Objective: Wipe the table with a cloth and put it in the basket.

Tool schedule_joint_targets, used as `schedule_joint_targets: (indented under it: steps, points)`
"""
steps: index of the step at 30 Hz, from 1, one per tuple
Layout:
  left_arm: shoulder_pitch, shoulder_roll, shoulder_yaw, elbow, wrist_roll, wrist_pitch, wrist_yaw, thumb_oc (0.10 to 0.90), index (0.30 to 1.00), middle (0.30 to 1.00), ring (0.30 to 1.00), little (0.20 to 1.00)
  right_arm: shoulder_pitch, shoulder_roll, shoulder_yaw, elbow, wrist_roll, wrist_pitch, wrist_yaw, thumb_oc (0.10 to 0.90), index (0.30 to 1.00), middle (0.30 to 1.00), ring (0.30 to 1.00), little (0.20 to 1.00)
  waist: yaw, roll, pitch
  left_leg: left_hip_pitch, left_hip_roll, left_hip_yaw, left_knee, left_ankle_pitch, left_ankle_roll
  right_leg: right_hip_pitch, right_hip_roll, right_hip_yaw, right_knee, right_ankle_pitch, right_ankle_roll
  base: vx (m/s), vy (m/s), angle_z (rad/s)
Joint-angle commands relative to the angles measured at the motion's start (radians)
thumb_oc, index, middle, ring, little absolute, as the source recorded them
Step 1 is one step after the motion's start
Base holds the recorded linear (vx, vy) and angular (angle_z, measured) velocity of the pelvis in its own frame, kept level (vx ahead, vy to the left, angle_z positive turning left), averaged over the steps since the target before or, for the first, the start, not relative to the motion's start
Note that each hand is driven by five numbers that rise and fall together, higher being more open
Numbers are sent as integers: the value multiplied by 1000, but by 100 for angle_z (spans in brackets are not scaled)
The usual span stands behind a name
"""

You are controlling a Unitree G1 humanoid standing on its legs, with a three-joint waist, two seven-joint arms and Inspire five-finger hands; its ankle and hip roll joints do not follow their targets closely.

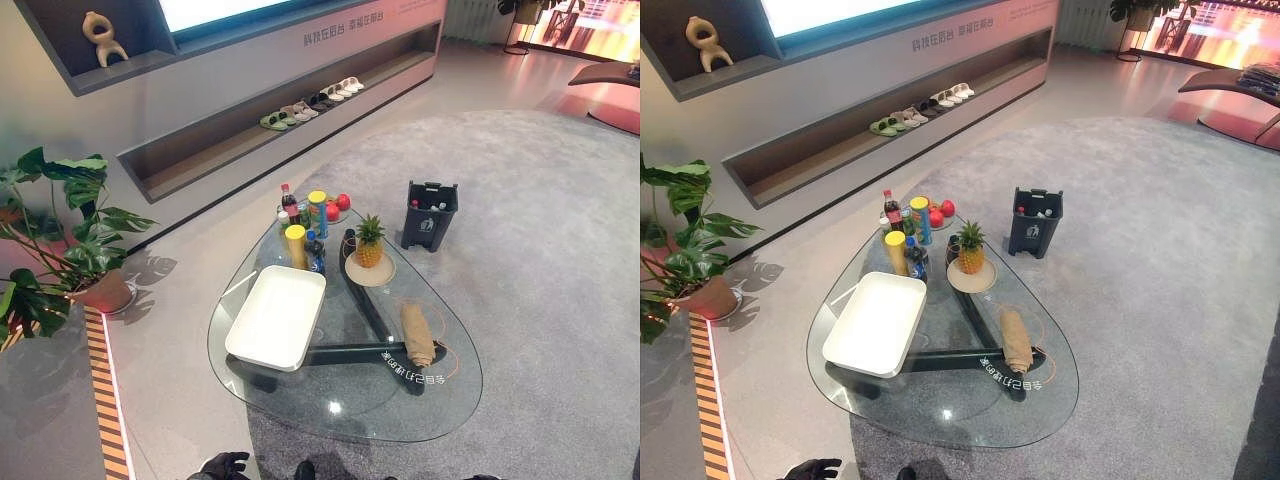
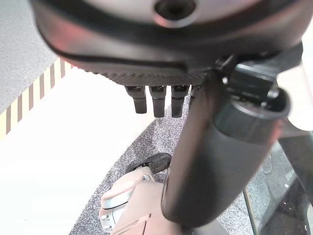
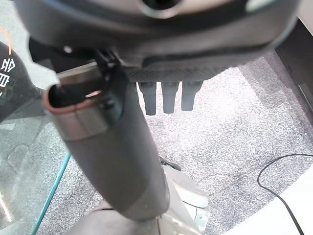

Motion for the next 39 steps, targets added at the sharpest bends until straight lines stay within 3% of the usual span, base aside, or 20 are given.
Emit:
schedule_joint_targets:
  steps: [1, 15, 22, 31, 34, 39]
  points:
    - [-88, -22, -31, 33, 1, -13, -14, 800, 900, 900, 900, 900, -62, -1, 26, 34, -20, 8, 4, 800, 900, 900, 900, 900, 12, -29, 28, 28, -38, 12, -1, -84, 17, -28, -21, -18, 4, 33, 36, 0, 0, 0]
    - [-72, -13, -13, 12, -48, -16, 7, 800, 900, 900, 900, 900, -49, -12, 32, 23, -28, 23, 18, 800, 900, 900, 900, 900, 7, -24, 53, 7, -37, 16, -1, -73, 11, -47, -21, -14, 4, 43, 38, 31, -3, 0]
    - [-158, -4, -30, -44, -190, -62, 31, 800, 900, 900, 900, 900, -130, -42, 39, 9, 27, 58, -9, 800, 900, 900, 900, 900, -8, 4, 177, -121, -50, -5, -1, -25, 26, -184, -12, 29, 6, 86, 27, -112, 10, 0]
    - [-277, 61, 3, -108, -337, -68, 45, 800, 900, 900, 900, 900, -210, -101, 47, -22, 105, 62, -19, 800, 900, 900, 900, 900, -11, 8, 337, -263, -52, -11, -1, 39, 21, -367, 5, 41, 104, 91, 13, -115, -13, 0]
    - [-302, 78, 6, -129, -383, -71, 40, 800, 900, 900, 900, 900, -227, -110, 53, -31, 136, 58, -36, 800, 900, 900, 900, 900, -8, 5, 369, -319, -63, -18, 41, 43, 21, -427, 6, 42, 151, 85, 8, -90, -7, -3]
    - [-356, 97, 1, -153, -416, -75, 36, 800, 900, 900, 900, 900, -284, -121, 46, -59, 208, 49, -78, 800, 900, 900, 900, 900, -5, -6, 408, -494, -96, -32, 218, 17, 27, -581, -3, 40, 283, 64, 5, -136, -17, 2]
